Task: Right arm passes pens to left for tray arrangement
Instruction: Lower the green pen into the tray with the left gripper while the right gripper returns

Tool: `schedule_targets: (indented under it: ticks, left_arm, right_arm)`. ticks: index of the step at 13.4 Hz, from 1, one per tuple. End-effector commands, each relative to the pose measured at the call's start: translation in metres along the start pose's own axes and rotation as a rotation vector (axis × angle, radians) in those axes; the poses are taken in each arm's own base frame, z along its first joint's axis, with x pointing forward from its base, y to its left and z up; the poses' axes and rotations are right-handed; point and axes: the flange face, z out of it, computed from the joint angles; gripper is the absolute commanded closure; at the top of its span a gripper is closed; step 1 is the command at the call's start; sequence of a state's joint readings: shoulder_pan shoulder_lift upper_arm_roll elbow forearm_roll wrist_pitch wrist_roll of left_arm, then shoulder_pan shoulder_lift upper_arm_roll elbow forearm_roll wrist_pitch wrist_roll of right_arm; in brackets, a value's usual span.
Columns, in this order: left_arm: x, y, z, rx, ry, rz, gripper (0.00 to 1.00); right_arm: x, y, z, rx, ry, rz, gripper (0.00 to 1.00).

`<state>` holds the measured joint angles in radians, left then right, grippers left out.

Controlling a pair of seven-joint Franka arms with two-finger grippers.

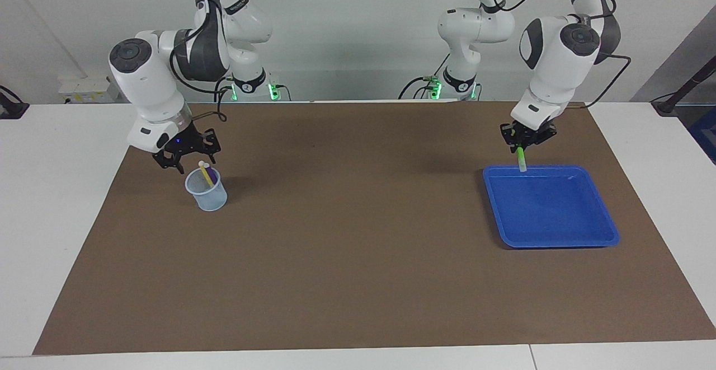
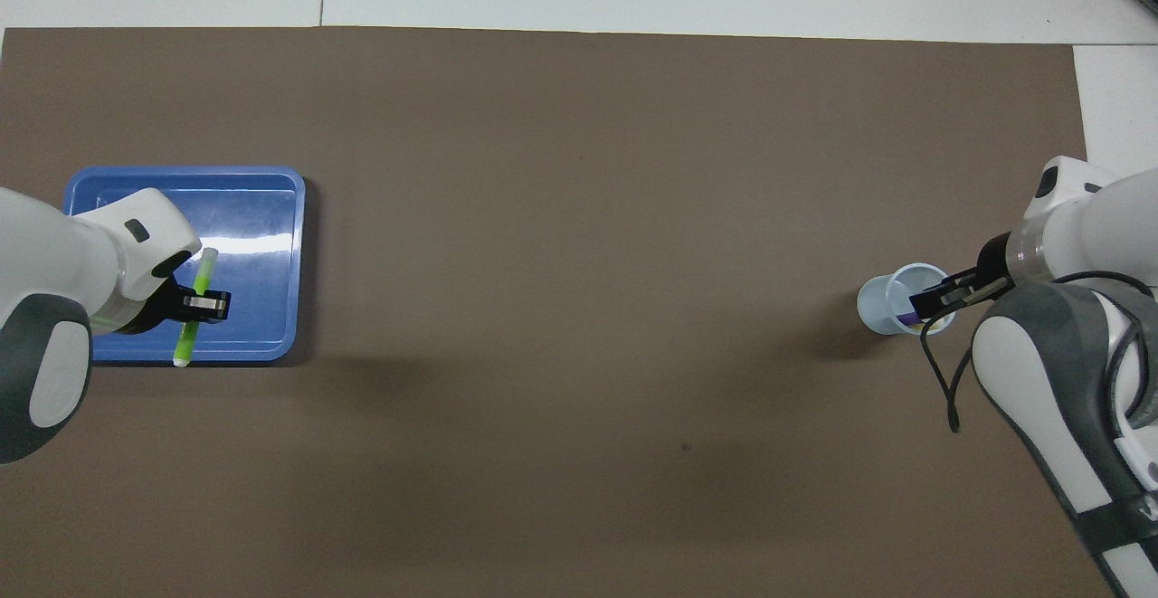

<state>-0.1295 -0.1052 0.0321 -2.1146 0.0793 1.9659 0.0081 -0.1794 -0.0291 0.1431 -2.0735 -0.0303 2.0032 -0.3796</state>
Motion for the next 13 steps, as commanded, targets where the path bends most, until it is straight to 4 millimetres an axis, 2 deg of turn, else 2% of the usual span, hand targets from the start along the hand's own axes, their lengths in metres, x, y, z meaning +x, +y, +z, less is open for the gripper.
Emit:
schedule_targets:
  ticks: [1,4,8,11,13]
  left_arm:
    - [0.013,-0.008,0.024,0.018,-0.007,0.008,1.0]
    - [0.022,-0.02,0.046,0.016,0.002,-0.001,1.0]
    - [0.036,-0.02,0.076,0.014,0.013,0.01,1.0]
    - [0.043,-0.032,0.103,0.011,0.008,0.007,1.0]
    - [0.047,-0.045,0.121,0.009,0.011,0.001,1.0]
  right_arm:
    - [-0.007,-0.004,0.02,-0.001,-0.029,0.103,0.2]
    - [-0.009,-0.007,0.029,0.013,-0.046,0.188,0.23]
    - [-0.013,-0.008,0.038,0.021,-0.063,0.195,0.35]
    - [-0.014,-0.008,0.041,0.027,-0.061,0.199,0.41]
    - [-0.015,-0.006,0.041,0.028,-0.063,0.204,0.51]
